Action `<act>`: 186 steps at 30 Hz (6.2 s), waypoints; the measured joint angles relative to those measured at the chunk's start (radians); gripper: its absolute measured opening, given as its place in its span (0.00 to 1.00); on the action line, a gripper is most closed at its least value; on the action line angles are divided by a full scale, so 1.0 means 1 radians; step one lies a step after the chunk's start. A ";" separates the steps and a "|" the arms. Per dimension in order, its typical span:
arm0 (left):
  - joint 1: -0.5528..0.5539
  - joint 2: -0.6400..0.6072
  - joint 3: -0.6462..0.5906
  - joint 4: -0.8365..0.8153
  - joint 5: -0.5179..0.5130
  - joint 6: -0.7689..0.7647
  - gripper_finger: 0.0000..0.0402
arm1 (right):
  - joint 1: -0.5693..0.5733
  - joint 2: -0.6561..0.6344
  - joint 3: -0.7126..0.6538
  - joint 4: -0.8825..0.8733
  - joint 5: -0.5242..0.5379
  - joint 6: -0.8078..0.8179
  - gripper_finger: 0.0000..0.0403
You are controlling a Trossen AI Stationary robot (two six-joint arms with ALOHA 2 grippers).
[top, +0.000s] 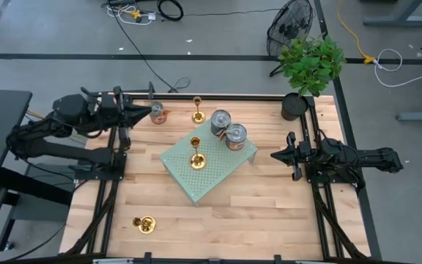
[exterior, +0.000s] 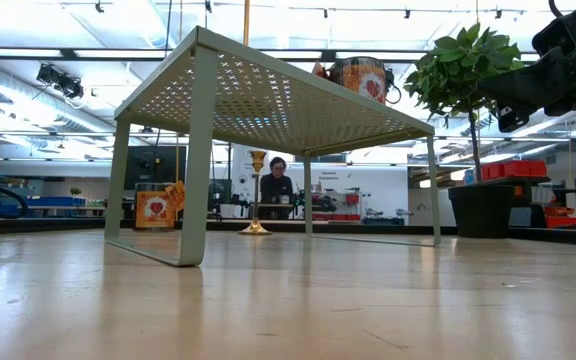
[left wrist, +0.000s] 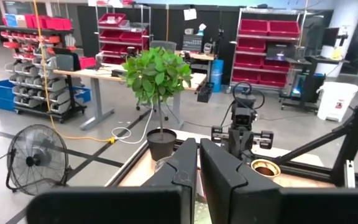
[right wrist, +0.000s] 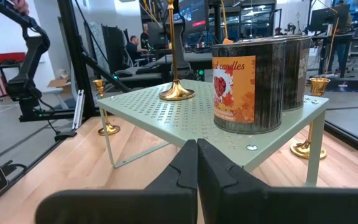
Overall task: Pick & Place candle stick holders
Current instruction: Put the silver scented candle on the shelf
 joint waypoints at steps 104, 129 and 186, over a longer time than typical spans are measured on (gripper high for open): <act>0.715 0.103 0.000 -0.315 0.202 0.156 0.79 | 0.000 0.000 0.000 0.000 0.000 0.000 0.01; 0.715 0.148 -0.001 -0.404 0.177 0.131 0.91 | 0.000 0.000 0.000 0.000 0.000 0.000 0.01; 0.710 0.460 -0.124 -0.386 0.195 0.049 0.91 | 0.000 0.000 0.000 0.000 0.000 0.000 0.01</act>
